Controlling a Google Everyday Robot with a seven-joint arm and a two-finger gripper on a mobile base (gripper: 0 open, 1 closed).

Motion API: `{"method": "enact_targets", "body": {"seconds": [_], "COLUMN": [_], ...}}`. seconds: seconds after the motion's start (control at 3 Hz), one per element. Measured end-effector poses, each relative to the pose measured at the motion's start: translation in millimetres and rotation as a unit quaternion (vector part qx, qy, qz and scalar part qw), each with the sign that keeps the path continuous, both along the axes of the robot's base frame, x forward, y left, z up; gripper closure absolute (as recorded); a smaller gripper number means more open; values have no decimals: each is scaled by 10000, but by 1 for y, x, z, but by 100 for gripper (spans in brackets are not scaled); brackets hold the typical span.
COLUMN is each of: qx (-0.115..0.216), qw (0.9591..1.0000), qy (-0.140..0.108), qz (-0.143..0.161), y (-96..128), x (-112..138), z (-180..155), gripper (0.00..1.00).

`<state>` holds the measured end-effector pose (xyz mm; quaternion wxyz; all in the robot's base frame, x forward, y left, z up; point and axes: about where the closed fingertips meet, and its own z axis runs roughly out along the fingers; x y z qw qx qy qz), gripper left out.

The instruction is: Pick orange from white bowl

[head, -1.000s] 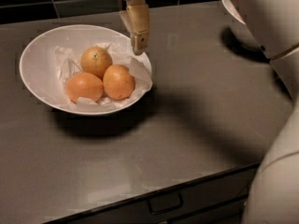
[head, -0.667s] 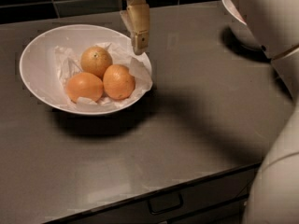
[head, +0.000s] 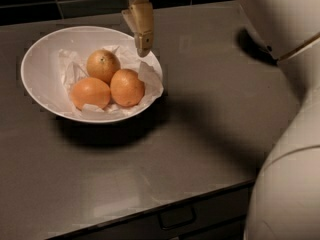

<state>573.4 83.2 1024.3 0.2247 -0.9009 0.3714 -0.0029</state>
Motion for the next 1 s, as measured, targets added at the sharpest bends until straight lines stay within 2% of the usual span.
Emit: {"method": "enact_targets", "body": {"seconds": [0.33, 0.67, 1.0], "qx": [43, 43, -94], "qw": [9991, 9991, 9977], "qy": [-103, -103, -267], "qz": [400, 401, 623], "y": [18, 18, 22], "x": [7, 7, 11], "z": [-2, -2, -6], "gripper": [0, 0, 0]}}
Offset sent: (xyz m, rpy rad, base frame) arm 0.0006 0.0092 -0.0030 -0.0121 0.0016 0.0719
